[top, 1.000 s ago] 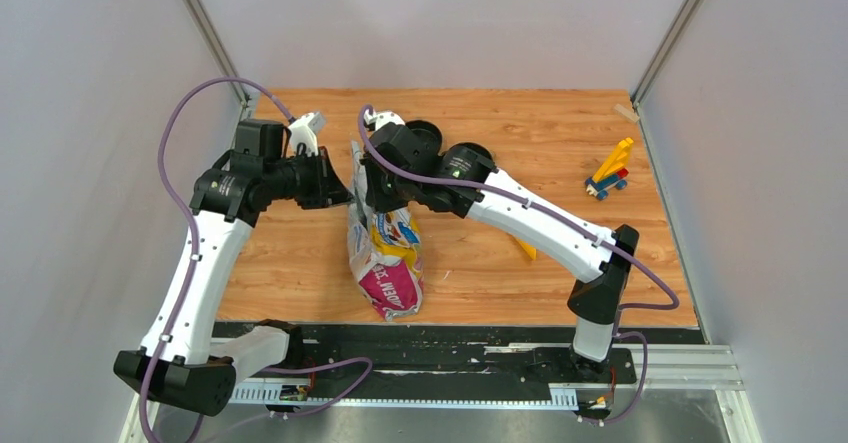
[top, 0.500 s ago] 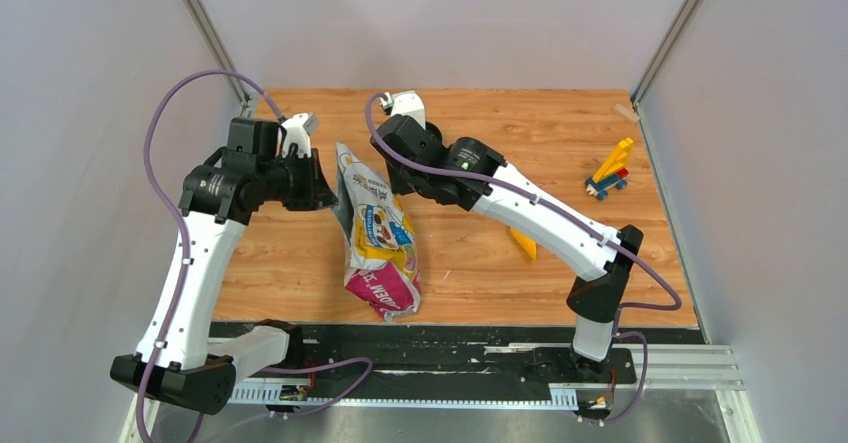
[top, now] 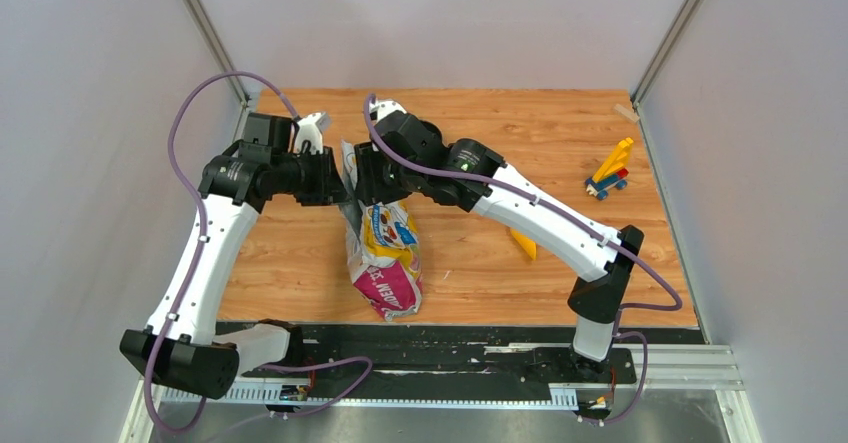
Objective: Serve the pet food
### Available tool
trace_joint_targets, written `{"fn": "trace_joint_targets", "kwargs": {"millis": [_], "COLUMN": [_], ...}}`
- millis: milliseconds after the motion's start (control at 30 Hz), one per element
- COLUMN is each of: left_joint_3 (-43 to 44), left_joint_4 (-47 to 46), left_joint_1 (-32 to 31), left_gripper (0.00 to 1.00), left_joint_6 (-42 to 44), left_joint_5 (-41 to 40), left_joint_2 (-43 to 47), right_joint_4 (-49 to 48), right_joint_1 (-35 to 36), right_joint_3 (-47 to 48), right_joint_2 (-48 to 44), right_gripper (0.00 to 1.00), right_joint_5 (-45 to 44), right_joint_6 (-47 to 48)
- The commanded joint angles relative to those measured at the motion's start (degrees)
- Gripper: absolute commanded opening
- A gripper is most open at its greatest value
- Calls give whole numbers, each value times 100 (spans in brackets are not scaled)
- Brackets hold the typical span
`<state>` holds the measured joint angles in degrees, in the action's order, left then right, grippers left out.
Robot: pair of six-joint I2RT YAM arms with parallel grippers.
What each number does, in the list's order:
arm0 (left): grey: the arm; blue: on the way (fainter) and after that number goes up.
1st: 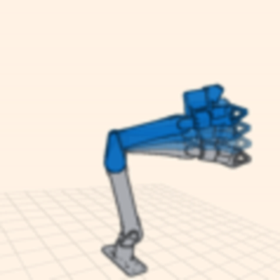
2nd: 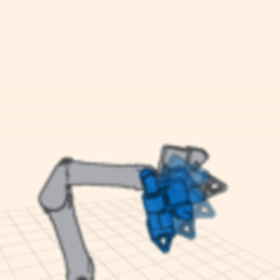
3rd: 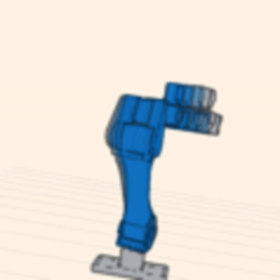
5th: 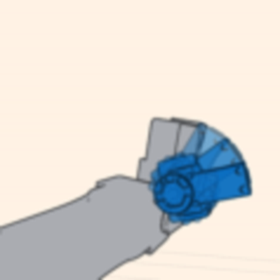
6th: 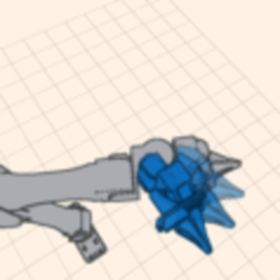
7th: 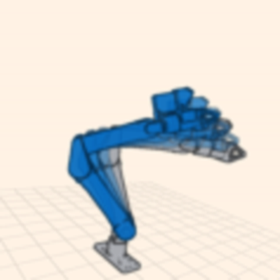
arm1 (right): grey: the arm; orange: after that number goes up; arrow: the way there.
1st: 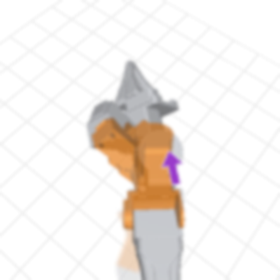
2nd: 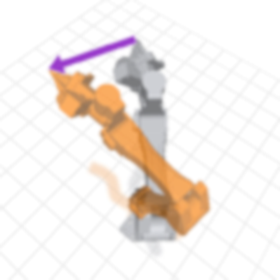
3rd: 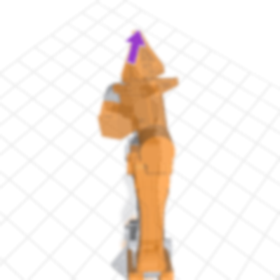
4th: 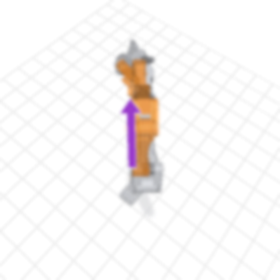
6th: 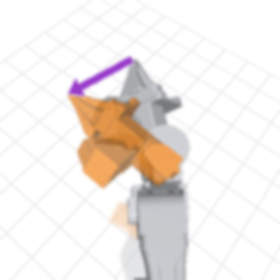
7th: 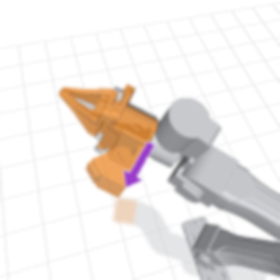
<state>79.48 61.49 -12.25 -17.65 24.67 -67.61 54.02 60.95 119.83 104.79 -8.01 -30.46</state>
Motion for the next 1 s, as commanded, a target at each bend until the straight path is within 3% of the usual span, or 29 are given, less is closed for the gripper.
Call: {"fn": "trace_joint_targets", "kwargs": {"millis": [0,167,233,333,367,400,467,500,767,967], "left_joint_3": [-25,-24,-15,-24,-28,-24,-2,26,700,1206], "left_joint_4": [-259,-335,-339,-354,-363,-360,-331,-294,196,348], "left_joint_1": [12,12,12,12,12,12,12,17,13,13], "left_gripper": [25,25,24,15,12,6,0,0,0,0], "left_joint_6": [27,-10,-10,-15,-12,-11,0,16,34,-26], "left_joint_5": [135,204,225,248,260,259,131,63,-1427,-2058], "left_joint_2": [-50,-46,-31,-1,1,4,15,22,125,204], "right_joint_4": [-177,169,293,210,196,203,226,253,381,379], "right_joint_1": [40,89,157,241,246,250,259,255,234,124], "right_joint_3": [45,330,450,470,494,526,545,523,386,356], "right_joint_2": [30,394,517,619,660,693,691,654,1,-262], "right_gripper": [39,39,44,47,42,31,3,0,0,0], "right_joint_5": [287,136,-206,-421,-405,-400,-563,-725,-2619,-3222], "right_joint_6": [-215,-172,-106,3,23,43,21,11,367,580]}}
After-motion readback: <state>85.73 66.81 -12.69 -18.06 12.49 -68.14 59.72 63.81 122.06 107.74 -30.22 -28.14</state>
